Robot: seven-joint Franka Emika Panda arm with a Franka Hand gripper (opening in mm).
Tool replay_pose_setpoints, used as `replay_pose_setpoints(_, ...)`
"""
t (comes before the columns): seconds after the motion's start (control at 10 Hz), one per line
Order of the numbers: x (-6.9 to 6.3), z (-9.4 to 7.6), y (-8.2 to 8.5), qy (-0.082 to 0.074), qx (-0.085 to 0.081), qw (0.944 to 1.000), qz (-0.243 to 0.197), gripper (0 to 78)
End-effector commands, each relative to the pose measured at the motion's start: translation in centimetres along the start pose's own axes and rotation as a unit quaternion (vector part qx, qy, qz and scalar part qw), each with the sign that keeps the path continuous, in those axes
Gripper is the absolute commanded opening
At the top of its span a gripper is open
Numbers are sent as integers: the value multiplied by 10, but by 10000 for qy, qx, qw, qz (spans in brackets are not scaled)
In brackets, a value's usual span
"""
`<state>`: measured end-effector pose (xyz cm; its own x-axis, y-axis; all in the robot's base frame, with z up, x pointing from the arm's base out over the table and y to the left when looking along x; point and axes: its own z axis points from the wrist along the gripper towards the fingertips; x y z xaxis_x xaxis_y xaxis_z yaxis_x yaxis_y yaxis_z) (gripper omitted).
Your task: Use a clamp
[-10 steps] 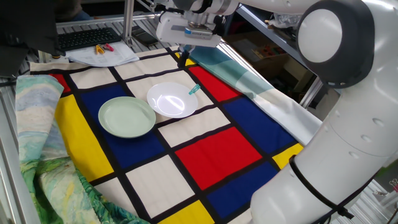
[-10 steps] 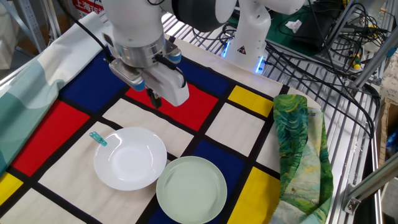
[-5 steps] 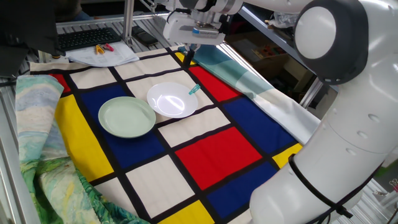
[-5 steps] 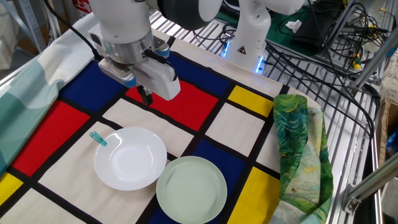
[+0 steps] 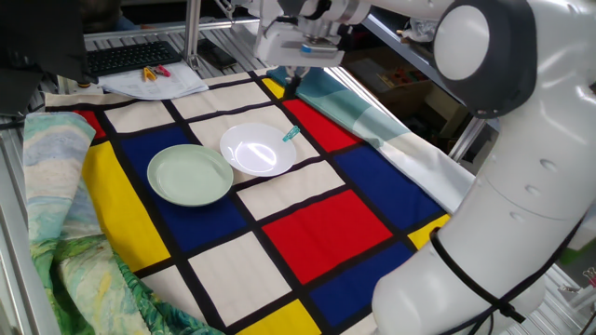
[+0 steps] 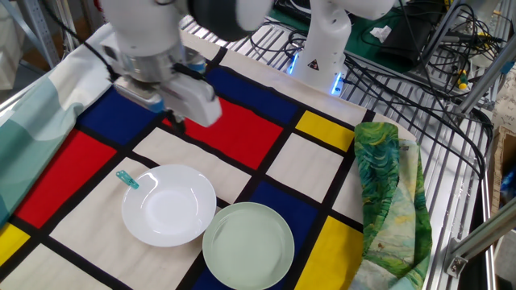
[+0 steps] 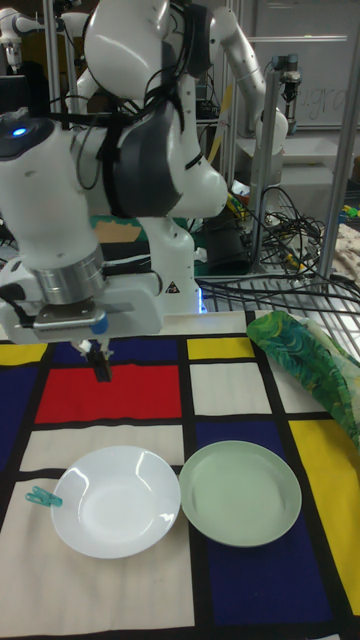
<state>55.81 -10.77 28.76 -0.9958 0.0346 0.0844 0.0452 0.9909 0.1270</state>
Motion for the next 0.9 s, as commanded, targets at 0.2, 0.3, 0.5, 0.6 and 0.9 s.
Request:
replay_pose_setpoints(0.2, -13, 21, -74, -78, -176, 9981, -584, 0)
replay_pose_setpoints(0.3, -13, 29, -78, -122, -278, 9977, -600, 0)
replay_pose_setpoints(0.5, -12, 40, -84, -207, -401, 9970, -624, 0)
replay_pose_setpoints(0.6, -13, 41, -84, -220, -402, 9970, -628, 0)
replay_pose_setpoints(0.9, -13, 42, -86, -221, -423, 9969, -628, 0)
